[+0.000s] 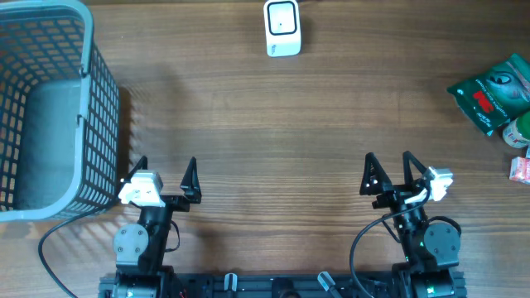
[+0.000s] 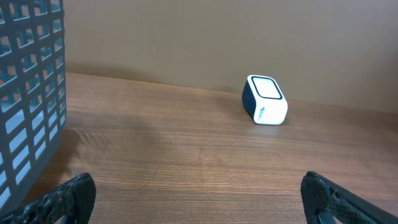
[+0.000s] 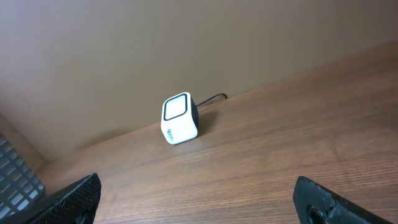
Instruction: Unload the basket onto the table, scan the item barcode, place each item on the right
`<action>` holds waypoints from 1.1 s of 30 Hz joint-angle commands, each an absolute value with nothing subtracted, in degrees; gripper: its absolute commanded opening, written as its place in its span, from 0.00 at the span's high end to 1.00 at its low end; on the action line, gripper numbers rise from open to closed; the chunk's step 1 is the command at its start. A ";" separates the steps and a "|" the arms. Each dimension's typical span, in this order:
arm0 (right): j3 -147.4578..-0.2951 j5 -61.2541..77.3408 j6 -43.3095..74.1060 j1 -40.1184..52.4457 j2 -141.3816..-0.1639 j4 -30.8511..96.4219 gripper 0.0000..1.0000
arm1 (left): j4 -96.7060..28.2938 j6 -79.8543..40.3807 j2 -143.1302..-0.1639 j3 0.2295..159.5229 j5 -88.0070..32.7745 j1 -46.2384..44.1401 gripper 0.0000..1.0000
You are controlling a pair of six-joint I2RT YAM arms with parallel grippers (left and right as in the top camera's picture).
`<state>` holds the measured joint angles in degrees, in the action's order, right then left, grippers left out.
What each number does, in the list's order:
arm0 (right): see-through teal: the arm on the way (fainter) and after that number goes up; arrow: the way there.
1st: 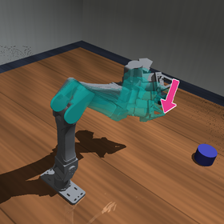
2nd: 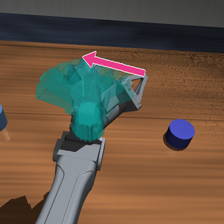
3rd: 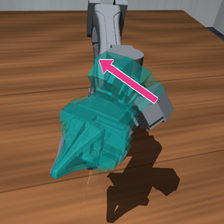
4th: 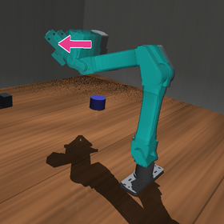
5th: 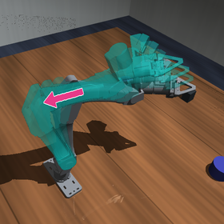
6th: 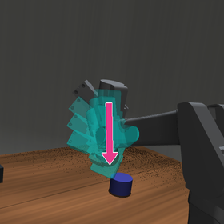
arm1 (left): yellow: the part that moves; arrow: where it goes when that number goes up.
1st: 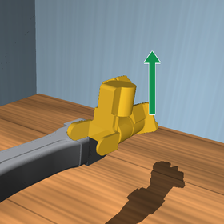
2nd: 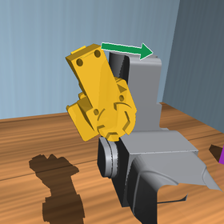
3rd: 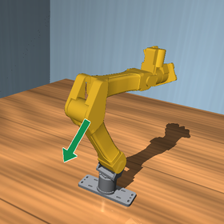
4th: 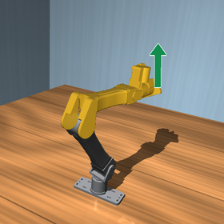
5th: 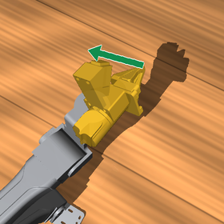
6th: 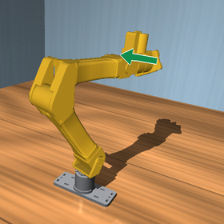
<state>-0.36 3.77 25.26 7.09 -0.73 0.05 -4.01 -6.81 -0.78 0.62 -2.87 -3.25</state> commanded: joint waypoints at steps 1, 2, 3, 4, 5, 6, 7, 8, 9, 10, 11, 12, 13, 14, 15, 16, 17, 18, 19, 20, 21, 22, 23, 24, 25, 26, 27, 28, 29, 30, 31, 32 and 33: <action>-0.30 3.20 14.15 7.31 -0.27 -0.08 0.00 | -4.32 -7.77 -0.27 0.32 -1.89 -2.72 0.00; -0.30 3.90 7.11 7.33 -0.27 -0.10 0.00 | -4.34 -7.77 -0.27 0.32 -1.89 -2.72 0.00; -0.30 3.86 5.69 7.31 -0.27 -0.10 0.00 | -4.34 -7.77 -0.27 0.32 -1.89 -2.72 0.00; -0.30 3.79 5.54 7.31 -0.27 -0.10 0.00 | -4.34 -7.77 -0.27 0.32 -1.89 -2.72 0.00; -0.30 3.86 5.56 7.33 -0.27 -0.10 0.00 | -4.34 -7.77 -0.27 0.32 -1.89 -2.72 0.00; -0.30 3.86 5.56 7.31 -0.27 -0.10 0.00 | -4.34 -7.77 -0.27 0.34 -1.91 -2.72 0.00; -0.30 3.86 5.56 7.31 -0.27 -0.10 0.00 | -4.34 -7.77 -0.27 0.32 -1.89 -2.72 0.00; -0.30 3.86 5.58 7.31 -0.27 -0.10 0.00 | -4.34 -7.77 -0.27 0.32 -1.89 -2.72 0.00; -0.30 3.86 5.56 7.31 -0.27 -0.10 0.00 | -4.34 -7.77 -0.27 0.32 -1.89 -2.72 0.00; -0.30 3.84 5.56 7.33 -0.27 -0.10 0.00 | -4.34 -7.77 -0.27 0.32 -1.89 -2.72 0.00; -0.30 3.86 5.58 7.31 -0.27 -0.10 0.00 | -4.32 -7.77 -0.27 0.32 -1.89 -2.72 0.00; -0.30 3.86 5.52 7.31 -0.27 -0.10 0.00 | -4.34 -7.77 -0.27 0.32 -1.89 -2.72 0.00; -0.30 3.84 5.56 7.31 -0.27 -0.10 0.00 | -4.32 -7.77 -0.27 0.32 -1.89 -2.72 0.00; -0.30 3.84 5.56 7.31 -0.27 -0.10 0.00 | -4.34 -7.77 -0.27 0.32 -1.89 -2.72 0.00; -0.30 3.86 5.54 7.31 -0.27 -0.10 0.00 | -4.34 -7.77 -0.27 0.32 -1.89 -2.72 0.00; -0.30 3.86 5.56 7.31 -0.27 -0.10 0.00 | -4.34 -7.77 -0.27 0.32 -1.89 -2.72 0.00; -0.30 3.86 5.56 7.31 -0.27 -0.10 0.00 | -4.34 -7.77 -0.27 0.32 -1.89 -2.72 0.00; -0.30 3.86 5.54 7.31 -0.27 -0.10 0.00 | -4.34 -7.77 -0.27 0.32 -1.91 -2.72 0.00; -0.30 3.86 5.56 7.31 -0.27 -0.10 0.00 | -4.32 -7.77 -0.27 0.32 -1.89 -2.72 0.00; -0.30 3.86 5.56 7.31 -0.27 -0.10 0.01 | -4.34 -7.77 -0.27 0.32 -1.89 -2.72 0.00; -0.30 3.86 5.56 7.31 -0.27 -0.10 0.00 | -4.34 -7.77 -0.27 0.32 -1.89 -2.72 0.00; -0.30 3.86 5.56 7.31 -0.27 -0.10 0.00 | -4.34 -7.77 -0.27 0.32 -1.89 -2.72 0.00; -0.30 3.86 5.56 7.31 -0.27 -0.10 0.00 | -4.34 -7.77 -0.27 0.32 -1.89 -2.72 0.00; -0.30 3.86 5.56 7.31 -0.27 -0.10 0.00 | -4.34 -7.77 -0.27 0.32 -1.91 -2.72 0.00; -0.30 3.86 5.56 7.31 -0.27 -0.10 0.00 | -4.32 -7.77 -0.27 0.32 -1.89 -2.72 0.00; -0.30 3.86 5.54 7.31 -0.27 -0.10 0.00 | -4.34 -7.77 -0.27 0.32 -1.91 -2.72 0.00; -0.30 3.86 5.54 7.31 -0.27 -0.10 0.00 | -4.34 -7.77 -0.27 0.32 -1.89 -2.72 0.00; -0.30 3.86 5.58 7.31 -0.27 -0.10 0.00 | -4.34 -7.77 -0.27 0.32 -1.89 -2.72 0.00; -0.30 3.86 5.56 7.31 -0.27 -0.10 0.00 | -4.34 -7.77 -0.27 0.32 -1.91 -2.72 0.00; -0.30 3.86 5.54 7.31 -0.27 -0.10 0.00 | -4.34 -7.77 -0.27 0.32 -1.89 -2.72 0.00; -0.30 3.86 5.54 7.31 -0.27 -0.10 0.00 | -4.34 -7.77 -0.27 0.32 -1.89 -2.72 0.00; -0.30 3.86 5.56 7.31 -0.27 -0.10 0.00 | -4.32 -7.77 -0.27 0.32 -1.89 -2.72 0.00; -0.30 3.86 5.58 7.31 -0.27 -0.10 0.00 | -4.32 -7.77 -0.27 0.32 -1.89 -2.72 0.00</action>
